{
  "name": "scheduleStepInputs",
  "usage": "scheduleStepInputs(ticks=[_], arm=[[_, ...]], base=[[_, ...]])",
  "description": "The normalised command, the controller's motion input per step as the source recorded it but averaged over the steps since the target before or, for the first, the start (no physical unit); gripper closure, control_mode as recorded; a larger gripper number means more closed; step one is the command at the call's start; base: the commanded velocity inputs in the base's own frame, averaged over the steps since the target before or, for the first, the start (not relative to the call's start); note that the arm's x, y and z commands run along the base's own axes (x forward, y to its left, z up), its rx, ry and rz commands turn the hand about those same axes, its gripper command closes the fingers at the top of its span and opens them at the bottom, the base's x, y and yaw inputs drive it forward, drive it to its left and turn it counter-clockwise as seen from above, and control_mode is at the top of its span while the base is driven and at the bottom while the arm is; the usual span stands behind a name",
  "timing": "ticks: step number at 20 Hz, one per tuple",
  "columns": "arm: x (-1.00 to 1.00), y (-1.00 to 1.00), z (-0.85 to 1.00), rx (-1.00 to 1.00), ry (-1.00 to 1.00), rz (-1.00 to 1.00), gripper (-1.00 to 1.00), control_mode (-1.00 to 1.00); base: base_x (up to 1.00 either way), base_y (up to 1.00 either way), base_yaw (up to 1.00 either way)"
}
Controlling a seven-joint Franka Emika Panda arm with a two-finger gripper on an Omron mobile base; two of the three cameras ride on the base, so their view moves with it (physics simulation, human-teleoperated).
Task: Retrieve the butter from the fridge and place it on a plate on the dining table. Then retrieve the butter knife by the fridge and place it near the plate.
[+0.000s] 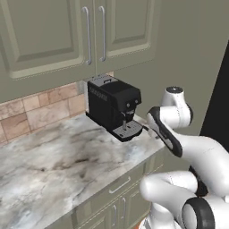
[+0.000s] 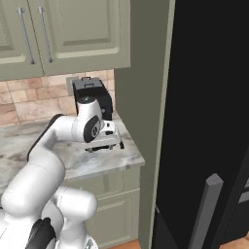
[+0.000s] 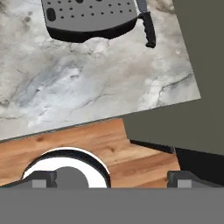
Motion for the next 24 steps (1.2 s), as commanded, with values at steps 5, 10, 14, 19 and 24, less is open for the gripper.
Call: scheduleStepInputs(ticks=[5,10,14,19,24], arm=[[0.47,0.0,-0.14,-0.03,0.0,0.08,-1.0,-1.0],[0.44,0.0,-0.17,0.0,-0.07,0.06,-1.0,-1.0],[0.35,0.0,-0.35,0.0,-0.02,0.02,-1.0,-1.0],[0.29,-0.06,-0.48,0.0,0.0,0.0,-1.0,-1.0],[0.39,-0.08,-0.26,0.0,0.0,0.04,-1.0,-1.0]], base=[[0.0,0.0,0.0],[0.0,0.0,0.0],[0.0,0.0,0.0],[0.0,0.0,0.0],[0.0,0.0,0.0]])
